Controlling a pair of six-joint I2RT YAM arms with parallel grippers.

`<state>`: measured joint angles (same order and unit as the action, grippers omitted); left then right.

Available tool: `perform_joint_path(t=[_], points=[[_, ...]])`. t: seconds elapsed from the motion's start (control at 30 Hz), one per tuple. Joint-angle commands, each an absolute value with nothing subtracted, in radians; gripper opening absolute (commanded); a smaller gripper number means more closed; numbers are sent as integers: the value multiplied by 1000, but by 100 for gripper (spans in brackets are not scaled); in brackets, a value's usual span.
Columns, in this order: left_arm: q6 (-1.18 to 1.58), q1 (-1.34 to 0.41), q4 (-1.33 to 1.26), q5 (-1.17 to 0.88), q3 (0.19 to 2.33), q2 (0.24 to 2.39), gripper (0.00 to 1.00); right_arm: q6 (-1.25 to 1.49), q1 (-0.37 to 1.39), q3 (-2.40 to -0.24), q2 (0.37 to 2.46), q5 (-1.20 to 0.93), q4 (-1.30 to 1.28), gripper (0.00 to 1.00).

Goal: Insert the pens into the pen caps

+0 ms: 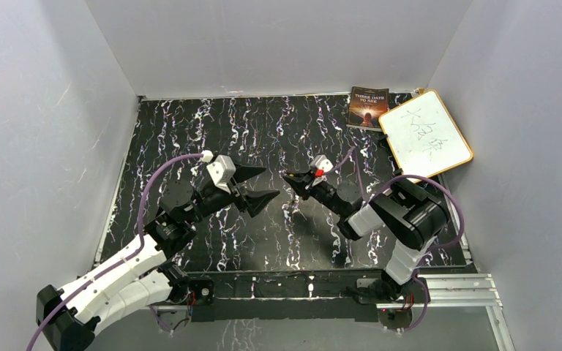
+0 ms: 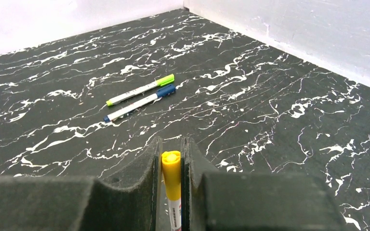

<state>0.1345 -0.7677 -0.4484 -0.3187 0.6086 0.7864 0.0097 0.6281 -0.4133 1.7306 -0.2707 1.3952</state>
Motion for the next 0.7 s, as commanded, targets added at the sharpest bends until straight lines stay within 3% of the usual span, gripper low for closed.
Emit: perform_joint_path(t=[0.0, 0.2, 0.3, 0.47, 0.67], points=[[128, -765, -467, -315, 621, 766, 73, 45, 629, -361, 1758, -268, 1423, 0], [134, -764, -470, -310, 619, 771, 73, 39, 629, -441, 1540, -274, 1232, 0], [149, -764, -462, -294, 626, 766, 73, 101, 630, -560, 1477, -237, 978, 0], [176, -764, -386, -190, 663, 734, 73, 372, 629, -919, 1575, -252, 524, 0], [168, -764, -336, -85, 658, 698, 72, 584, 630, -1151, 1723, -194, 249, 0]])
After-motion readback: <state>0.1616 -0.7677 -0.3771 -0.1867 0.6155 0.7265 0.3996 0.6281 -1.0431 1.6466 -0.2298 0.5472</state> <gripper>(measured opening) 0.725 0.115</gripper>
